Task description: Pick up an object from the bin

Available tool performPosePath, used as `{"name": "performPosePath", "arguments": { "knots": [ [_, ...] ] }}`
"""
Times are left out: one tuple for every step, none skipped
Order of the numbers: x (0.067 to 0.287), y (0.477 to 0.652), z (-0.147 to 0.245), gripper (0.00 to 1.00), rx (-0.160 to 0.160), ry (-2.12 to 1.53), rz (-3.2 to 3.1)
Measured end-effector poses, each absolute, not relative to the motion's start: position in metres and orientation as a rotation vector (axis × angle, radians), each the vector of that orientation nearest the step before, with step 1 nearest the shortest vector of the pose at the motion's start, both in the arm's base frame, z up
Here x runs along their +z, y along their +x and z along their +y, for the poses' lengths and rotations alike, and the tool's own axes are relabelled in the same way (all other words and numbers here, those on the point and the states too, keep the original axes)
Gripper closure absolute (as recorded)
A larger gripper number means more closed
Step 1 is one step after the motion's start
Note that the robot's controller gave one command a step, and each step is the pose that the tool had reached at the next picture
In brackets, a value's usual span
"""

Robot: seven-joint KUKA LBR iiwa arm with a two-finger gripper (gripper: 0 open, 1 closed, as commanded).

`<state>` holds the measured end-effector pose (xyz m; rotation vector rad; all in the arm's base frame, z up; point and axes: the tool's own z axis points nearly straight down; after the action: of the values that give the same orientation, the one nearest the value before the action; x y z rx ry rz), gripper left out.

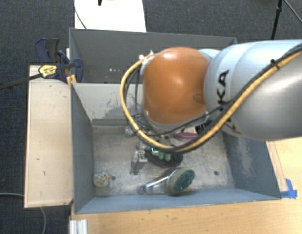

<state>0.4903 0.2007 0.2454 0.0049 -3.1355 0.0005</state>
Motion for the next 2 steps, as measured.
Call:
{"name": "performPosePath", "arguments": {
  "knots": [
    [0.182,0.531,0.1,0.0,0.006,0.206,-3.133],
    [0.077,0.583,0.081,0.0,-0.002,0.722,-3.053]
  ]
}}
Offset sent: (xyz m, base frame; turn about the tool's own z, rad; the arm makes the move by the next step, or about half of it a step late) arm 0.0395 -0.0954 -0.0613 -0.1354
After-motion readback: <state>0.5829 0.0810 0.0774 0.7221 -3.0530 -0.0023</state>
